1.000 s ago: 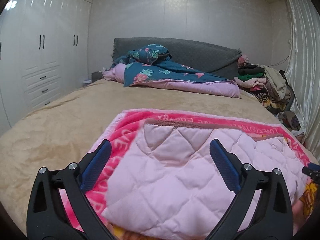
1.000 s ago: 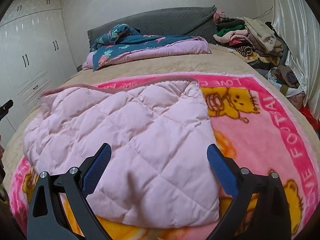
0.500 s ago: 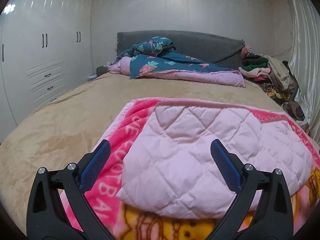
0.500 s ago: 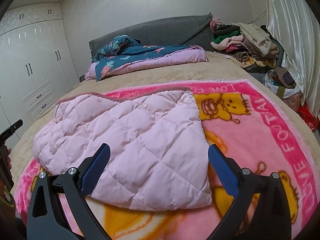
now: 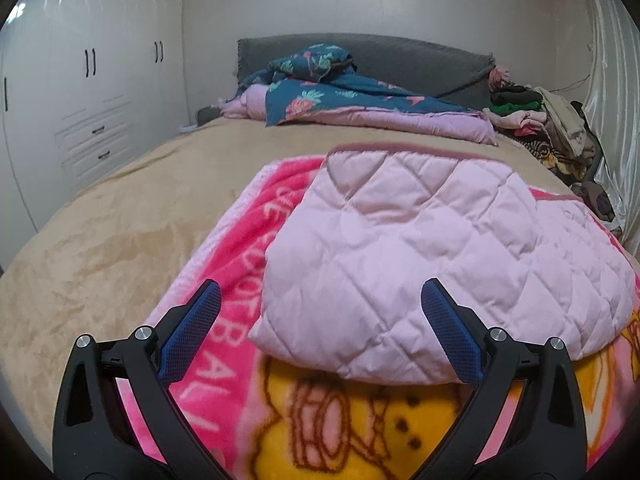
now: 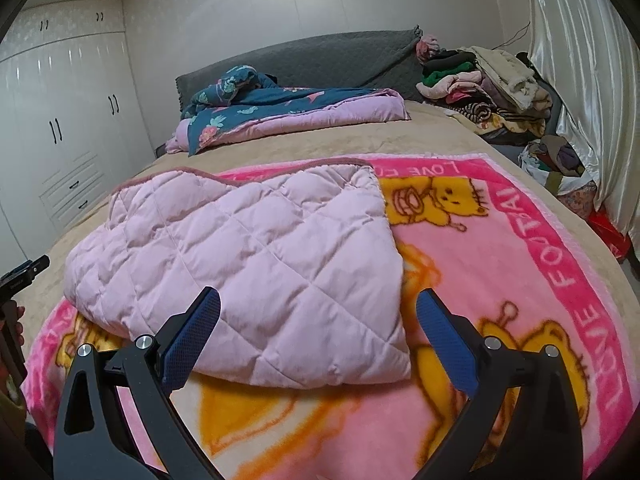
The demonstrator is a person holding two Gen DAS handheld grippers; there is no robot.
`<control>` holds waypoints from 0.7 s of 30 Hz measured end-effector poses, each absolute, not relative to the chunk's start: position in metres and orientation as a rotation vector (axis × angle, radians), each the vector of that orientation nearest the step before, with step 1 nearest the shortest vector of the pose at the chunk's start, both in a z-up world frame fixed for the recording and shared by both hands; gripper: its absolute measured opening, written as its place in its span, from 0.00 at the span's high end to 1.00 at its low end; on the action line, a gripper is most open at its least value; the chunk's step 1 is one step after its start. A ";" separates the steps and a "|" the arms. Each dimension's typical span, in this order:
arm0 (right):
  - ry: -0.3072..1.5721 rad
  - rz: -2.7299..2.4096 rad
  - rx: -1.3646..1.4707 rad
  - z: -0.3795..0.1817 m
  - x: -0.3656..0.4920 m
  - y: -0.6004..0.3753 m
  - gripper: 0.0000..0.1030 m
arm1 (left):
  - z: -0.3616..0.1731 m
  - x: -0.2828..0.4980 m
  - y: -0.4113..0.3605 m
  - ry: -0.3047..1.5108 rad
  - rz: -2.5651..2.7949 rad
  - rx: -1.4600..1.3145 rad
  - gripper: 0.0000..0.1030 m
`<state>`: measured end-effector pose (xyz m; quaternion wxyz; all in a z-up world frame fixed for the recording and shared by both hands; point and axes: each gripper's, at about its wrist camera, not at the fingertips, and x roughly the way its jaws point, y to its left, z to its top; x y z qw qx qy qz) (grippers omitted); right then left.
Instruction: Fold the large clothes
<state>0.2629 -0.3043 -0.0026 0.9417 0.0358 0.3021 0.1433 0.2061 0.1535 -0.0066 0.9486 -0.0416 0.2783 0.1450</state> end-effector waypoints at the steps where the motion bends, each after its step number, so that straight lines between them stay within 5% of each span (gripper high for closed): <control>1: 0.621 0.288 0.071 -0.004 0.263 -0.306 0.05 | -0.010 0.207 0.155 0.574 0.299 -0.087 0.09; 18: 0.774 0.261 -0.028 -0.071 0.326 -0.297 0.05 | -0.064 0.250 0.188 0.727 0.258 -0.217 0.09; 20: 0.770 0.275 -0.021 -0.073 0.329 -0.293 0.08 | -0.069 0.255 0.190 0.729 0.234 -0.238 0.09; 21: 0.769 0.298 -0.001 -0.073 0.331 -0.292 0.24 | -0.070 0.258 0.190 0.730 0.223 -0.239 0.16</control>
